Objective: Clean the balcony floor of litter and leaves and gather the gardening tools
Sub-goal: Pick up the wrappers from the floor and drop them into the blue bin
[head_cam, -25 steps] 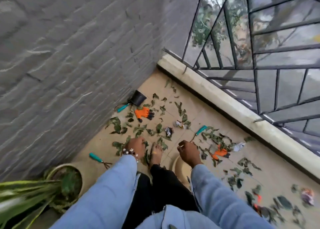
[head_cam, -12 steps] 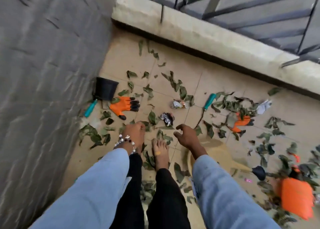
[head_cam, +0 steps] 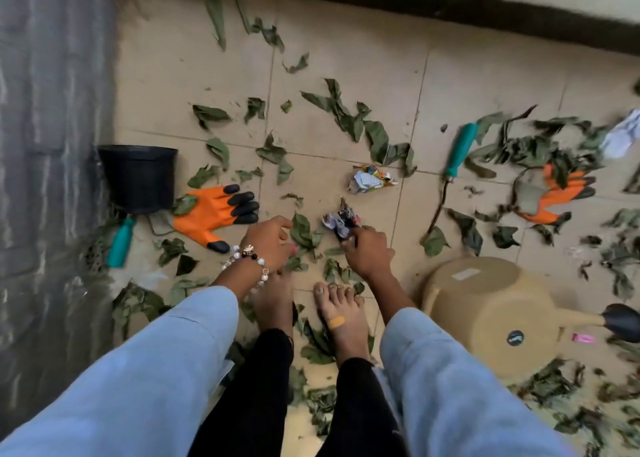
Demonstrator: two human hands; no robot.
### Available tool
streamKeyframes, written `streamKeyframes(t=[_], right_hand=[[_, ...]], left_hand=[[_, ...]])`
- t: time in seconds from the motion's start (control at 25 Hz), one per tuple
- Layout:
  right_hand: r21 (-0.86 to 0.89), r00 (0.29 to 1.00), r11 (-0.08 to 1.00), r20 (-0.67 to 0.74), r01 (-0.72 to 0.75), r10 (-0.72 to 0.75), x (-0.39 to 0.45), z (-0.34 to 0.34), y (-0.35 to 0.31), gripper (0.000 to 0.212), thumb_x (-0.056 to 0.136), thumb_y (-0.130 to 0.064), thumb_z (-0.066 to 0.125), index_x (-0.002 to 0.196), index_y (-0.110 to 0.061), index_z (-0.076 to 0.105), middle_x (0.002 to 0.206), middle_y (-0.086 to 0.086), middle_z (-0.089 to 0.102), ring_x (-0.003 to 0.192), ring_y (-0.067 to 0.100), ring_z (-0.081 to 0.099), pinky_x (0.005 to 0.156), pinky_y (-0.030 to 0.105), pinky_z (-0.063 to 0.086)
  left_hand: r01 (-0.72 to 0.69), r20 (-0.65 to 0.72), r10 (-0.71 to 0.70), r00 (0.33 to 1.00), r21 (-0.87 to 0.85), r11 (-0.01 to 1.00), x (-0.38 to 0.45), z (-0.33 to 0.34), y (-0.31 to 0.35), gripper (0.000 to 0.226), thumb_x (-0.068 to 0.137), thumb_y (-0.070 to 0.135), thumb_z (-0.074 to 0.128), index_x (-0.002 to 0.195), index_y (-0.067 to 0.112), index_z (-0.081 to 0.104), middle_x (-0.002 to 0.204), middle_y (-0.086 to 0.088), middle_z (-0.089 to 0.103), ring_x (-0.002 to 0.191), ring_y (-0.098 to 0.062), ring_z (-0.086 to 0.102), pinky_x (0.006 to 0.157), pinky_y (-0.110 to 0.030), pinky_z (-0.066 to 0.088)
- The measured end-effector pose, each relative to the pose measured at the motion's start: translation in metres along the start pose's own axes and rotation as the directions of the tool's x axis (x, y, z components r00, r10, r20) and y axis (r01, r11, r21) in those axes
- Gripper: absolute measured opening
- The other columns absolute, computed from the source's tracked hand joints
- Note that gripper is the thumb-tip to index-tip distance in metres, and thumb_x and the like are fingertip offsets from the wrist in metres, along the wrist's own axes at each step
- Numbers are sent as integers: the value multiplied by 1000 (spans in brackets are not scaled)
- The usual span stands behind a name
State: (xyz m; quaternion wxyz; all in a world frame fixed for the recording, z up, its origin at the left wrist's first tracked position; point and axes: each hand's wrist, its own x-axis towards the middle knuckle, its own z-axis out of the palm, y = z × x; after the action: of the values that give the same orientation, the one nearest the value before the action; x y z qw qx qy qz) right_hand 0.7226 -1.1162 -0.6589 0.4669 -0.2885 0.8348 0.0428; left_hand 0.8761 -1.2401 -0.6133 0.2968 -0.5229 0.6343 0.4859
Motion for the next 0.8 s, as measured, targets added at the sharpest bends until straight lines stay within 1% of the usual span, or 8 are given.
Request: streamKeyframes(t=[0.08, 0.16, 0.28, 0.4, 0.48, 0.56, 0.68, 0.8], right_hand=[[311, 988, 943, -129, 118, -81, -25, -15, -15, 21, 86, -17, 61, 104, -14, 72, 106, 7, 71, 100, 23, 63, 82, 28, 44], [504, 964, 830, -27, 241, -264, -45, -36, -29, 16, 85, -8, 63, 94, -13, 75, 96, 3, 73, 88, 9, 65, 77, 19, 45], [686, 950, 697, 25, 209, -310, -38, -56, -28, 26, 86, 0, 56, 88, -19, 74, 93, -1, 72, 82, 7, 65, 84, 27, 51], [277, 948, 946, -308, 169, -80, 2, -66, -12, 21, 84, -17, 53, 95, -25, 68, 125, 8, 59, 112, 29, 54, 94, 40, 44], [-184, 972, 975, -170, 127, -159, 28, -66, -5, 25, 86, -18, 57, 107, -28, 64, 153, 7, 23, 137, 35, 21, 103, 49, 30], [-370, 983, 912, 15, 177, -184, 44, -66, -7, 36, 88, -16, 57, 123, -25, 57, 158, 0, 7, 142, 34, 6, 107, 56, 21], [-318, 975, 930, -62, 183, -213, 40, -65, -15, 40, 90, -15, 54, 130, -15, 55, 150, 5, 33, 132, 31, 30, 102, 47, 31], [129, 927, 955, -304, 268, -219, -11, -83, -32, 16, 83, -16, 64, 96, -12, 72, 108, 10, 67, 98, 28, 58, 80, 33, 43]], left_hand=[[-91, 37, 91, 995, -5, 996, -4, 0, 14, 85, 78, 22, 79, 149, 21, 32, 144, -10, 43, 128, -27, 46, 100, -30, 39], [-176, 56, 181, 982, -73, 982, -6, -2, 27, 103, 68, 21, 86, 151, 28, 26, 144, -12, 40, 130, -27, 42, 102, -31, 38], [-176, 2, 177, 984, -90, 980, 2, -8, 37, 60, 70, 18, 84, 124, 27, 61, 123, -7, 63, 111, -23, 59, 89, -23, 44], [-60, -149, 42, 988, -115, 991, 10, -16, 39, 25, 82, 9, 71, 104, 19, 67, 100, -5, 64, 84, -20, 58, 64, -20, 43], [7, -186, -40, 982, -176, 984, 15, -18, 37, 25, 86, 4, 64, 109, 15, 64, 99, -8, 61, 79, -20, 54, 58, -21, 39], [44, -175, -95, 980, -273, 961, 19, -20, 32, 27, 86, -1, 60, 109, 13, 64, 110, -13, 64, 82, -23, 58, 60, -24, 43], [50, -141, -93, 986, -282, 958, 10, -25, 26, 33, 85, -10, 54, 108, 11, 66, 122, -15, 61, 99, -31, 60, 72, -28, 48], [75, -145, -125, 982, -313, 947, -27, -36, 42, 36, 85, -9, 49, 108, 11, 68, 108, -16, 64, 82, -30, 58, 65, -32, 47]])
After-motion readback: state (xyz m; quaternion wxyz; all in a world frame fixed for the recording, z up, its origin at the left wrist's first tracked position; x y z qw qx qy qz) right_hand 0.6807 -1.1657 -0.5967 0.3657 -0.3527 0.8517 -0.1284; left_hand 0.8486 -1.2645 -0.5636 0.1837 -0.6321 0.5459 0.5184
